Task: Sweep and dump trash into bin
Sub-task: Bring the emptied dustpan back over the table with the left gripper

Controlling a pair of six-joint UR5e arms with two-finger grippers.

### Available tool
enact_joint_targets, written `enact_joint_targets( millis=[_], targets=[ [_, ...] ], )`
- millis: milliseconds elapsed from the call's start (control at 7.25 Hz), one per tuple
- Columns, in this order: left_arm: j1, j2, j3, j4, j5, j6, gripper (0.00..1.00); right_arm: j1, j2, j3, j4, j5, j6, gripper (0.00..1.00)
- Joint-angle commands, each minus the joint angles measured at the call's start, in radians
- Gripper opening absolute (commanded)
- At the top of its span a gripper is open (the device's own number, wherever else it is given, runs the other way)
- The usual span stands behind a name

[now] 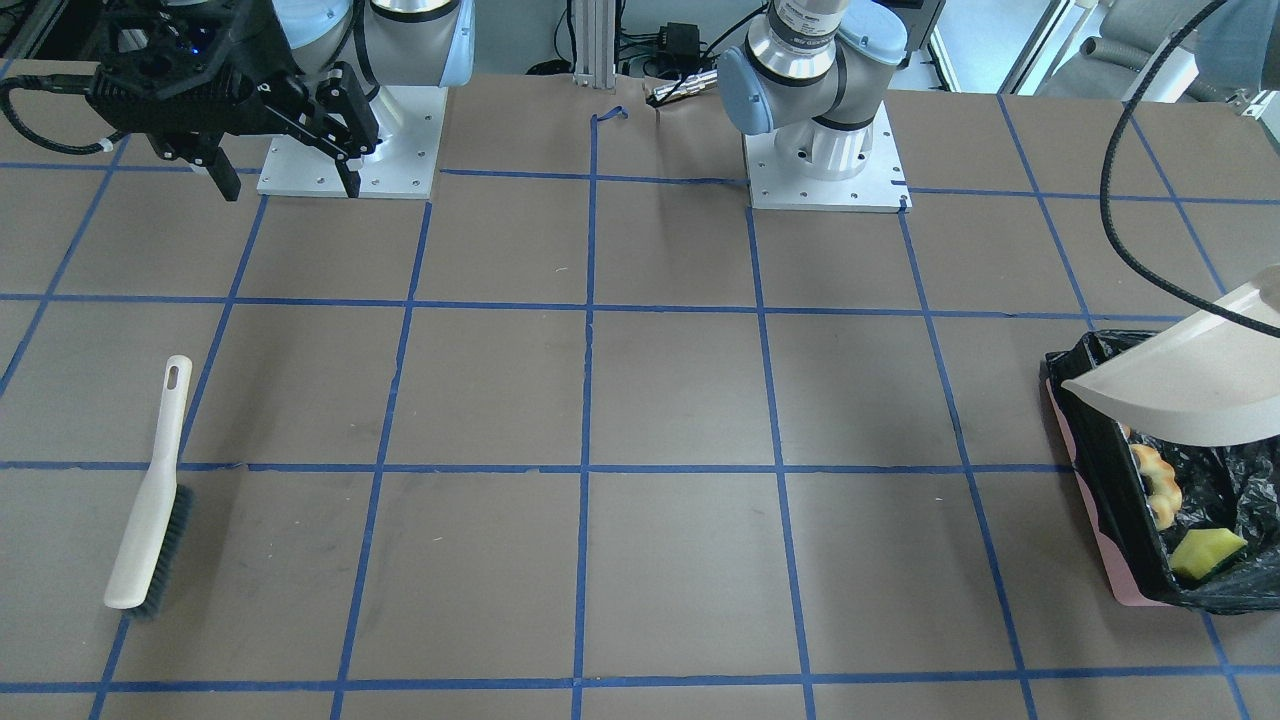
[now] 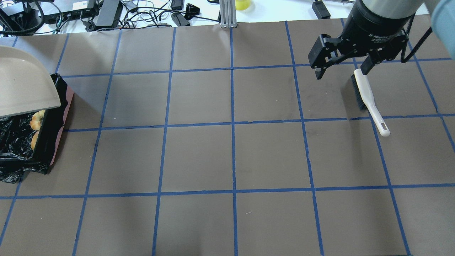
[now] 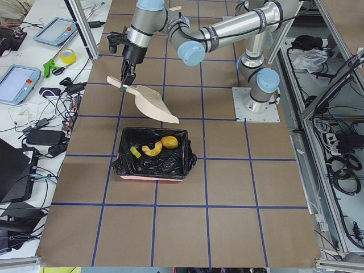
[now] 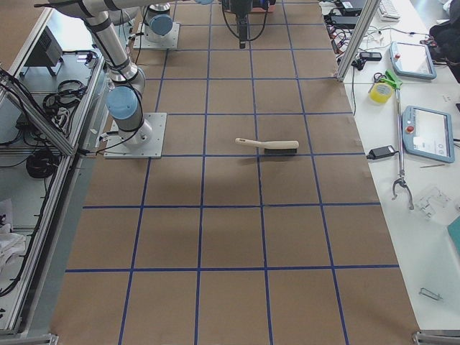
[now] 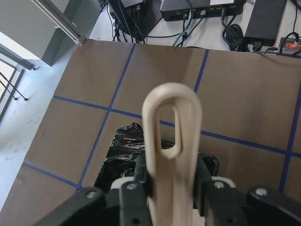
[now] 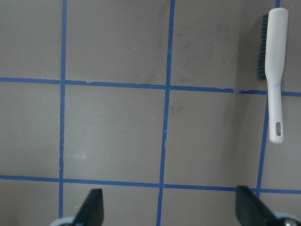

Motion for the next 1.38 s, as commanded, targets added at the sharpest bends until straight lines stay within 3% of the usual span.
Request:
enact_joint_targets(
  millis=[0,276,690,1103,1241],
  targets=[
    [-0.044,0.023,-0.011,-0.14,-0.079,-0.204,0.0,0.0,0.0,0.0,-0.001,0.001,0.0,1.0],
    [-0.053,0.029,-0.005,-0.273,-0.209,-0.4,0.0,0.0,0.0,0.0,-0.001,0.003,0.0,1.0],
    [-0.082,0.012,-0.048,-0.273,-0.327,-0.751,0.0,0.0,0.002,0.001,0.0,0.004,0.0,1.0],
    [-0.082,-0.034,-0.085,-0.241,-0.432,-0.99,0.0,0.0,0.0,0.001,0.0,0.003,0.0,1.0],
    [-0.084,-0.064,-0.087,-0.227,-0.426,-1.028,0.0,0.0,0.0,0.001,0.0,0.003,0.0,1.0]
  ],
)
